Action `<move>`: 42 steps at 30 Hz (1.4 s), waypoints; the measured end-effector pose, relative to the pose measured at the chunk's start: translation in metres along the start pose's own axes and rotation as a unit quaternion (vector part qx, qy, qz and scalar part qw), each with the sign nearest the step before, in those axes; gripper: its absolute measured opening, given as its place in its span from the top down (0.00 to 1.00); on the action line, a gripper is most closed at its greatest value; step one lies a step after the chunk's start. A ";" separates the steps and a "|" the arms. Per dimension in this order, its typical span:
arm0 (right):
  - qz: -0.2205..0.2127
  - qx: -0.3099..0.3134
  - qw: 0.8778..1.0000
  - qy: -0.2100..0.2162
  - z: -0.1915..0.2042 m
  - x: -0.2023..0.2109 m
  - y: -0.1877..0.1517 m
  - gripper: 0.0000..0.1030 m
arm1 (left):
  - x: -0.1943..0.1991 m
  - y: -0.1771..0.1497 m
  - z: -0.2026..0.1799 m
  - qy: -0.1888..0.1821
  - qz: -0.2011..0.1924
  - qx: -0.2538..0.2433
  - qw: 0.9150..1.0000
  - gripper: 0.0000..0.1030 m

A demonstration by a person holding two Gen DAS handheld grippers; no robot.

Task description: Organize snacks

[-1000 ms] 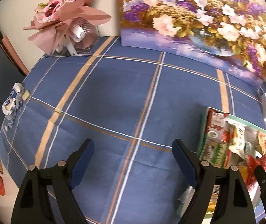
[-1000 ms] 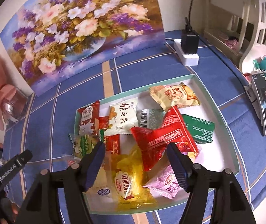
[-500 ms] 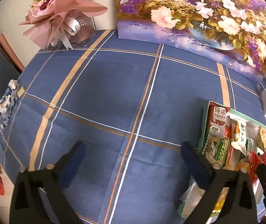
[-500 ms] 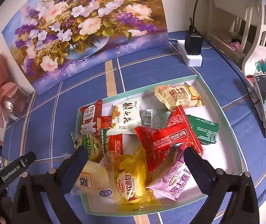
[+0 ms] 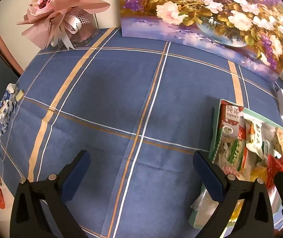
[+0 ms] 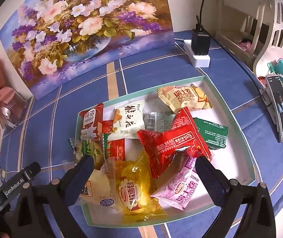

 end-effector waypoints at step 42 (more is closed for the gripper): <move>-0.012 0.048 0.999 0.004 0.015 0.046 -0.087 0.00 | 0.047 -0.086 0.028 0.029 0.002 -0.029 0.999 0.01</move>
Point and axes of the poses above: each gripper's, at about its wrist camera, not at the fingertips, and x roughly against the way its jaws point, z to its left, y to its top, the point moved 9 cm from there along -x, roughly the way its jaws point, and after that the axes turned 4 degrees about -y, right-handed, at the moved point
